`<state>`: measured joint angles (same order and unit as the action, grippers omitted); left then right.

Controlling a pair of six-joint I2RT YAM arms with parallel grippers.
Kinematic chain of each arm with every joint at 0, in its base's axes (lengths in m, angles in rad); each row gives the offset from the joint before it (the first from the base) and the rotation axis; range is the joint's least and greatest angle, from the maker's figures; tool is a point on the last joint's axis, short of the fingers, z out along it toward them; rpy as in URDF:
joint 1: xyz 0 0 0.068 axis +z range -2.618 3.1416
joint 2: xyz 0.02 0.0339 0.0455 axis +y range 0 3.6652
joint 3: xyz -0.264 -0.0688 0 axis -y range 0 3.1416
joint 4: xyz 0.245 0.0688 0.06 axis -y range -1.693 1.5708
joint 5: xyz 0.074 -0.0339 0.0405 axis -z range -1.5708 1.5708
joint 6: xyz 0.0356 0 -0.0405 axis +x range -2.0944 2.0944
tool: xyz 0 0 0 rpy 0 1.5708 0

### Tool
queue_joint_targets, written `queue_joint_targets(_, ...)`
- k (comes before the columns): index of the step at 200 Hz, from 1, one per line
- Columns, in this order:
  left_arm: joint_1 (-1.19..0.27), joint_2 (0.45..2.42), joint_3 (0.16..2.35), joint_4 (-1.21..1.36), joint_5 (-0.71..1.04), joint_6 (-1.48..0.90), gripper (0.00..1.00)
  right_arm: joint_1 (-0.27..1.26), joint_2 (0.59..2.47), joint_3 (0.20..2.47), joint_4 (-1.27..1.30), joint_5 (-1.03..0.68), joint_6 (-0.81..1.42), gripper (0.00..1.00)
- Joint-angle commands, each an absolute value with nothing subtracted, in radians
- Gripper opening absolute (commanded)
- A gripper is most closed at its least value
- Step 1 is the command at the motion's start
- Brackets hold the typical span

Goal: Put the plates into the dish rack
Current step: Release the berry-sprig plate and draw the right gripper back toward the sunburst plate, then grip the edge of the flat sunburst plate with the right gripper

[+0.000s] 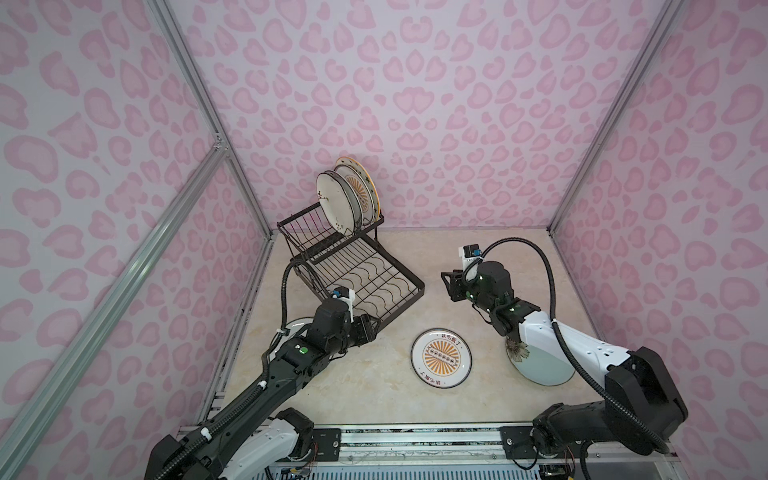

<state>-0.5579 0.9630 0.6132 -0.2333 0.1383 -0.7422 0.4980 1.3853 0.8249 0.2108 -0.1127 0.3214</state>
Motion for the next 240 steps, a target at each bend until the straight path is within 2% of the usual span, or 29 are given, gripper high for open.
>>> queue_joint_targets(1, -0.591, 0.974, 0.587, -0.166, 0.103, -0.788, 0.54, 0.486, 1.366, 0.767, 0.209, -0.17, 0.407, 0.41)
queue_joint_targets(47, -0.657, 0.969, 0.543, -0.141, 0.082, -0.798, 0.54, 0.412, 1.344, 0.701, 0.041, -0.374, 0.469, 0.41)
queue_joint_targets(71, -0.666, 0.98, 0.529, -0.126, 0.063, -0.795, 0.54, 0.398, 1.348, 0.653, 0.005, -0.42, 0.49, 0.4)
queue_joint_targets(110, -0.673, 1.054, 0.577, -0.116, 0.072, -0.77, 0.53, 0.372, 1.334, 0.577, -0.002, -0.472, 0.541, 0.39)
queue_joint_targets(169, -0.704, 1.155, 0.613, -0.066, 0.07, -0.773, 0.52, 0.329, 1.254, 0.519, -0.141, -0.509, 0.524, 0.39)
queue_joint_targets(240, -0.716, 1.183, 0.631, -0.073, 0.072, -0.766, 0.52, 0.319, 1.203, 0.44, -0.175, -0.52, 0.536, 0.39)
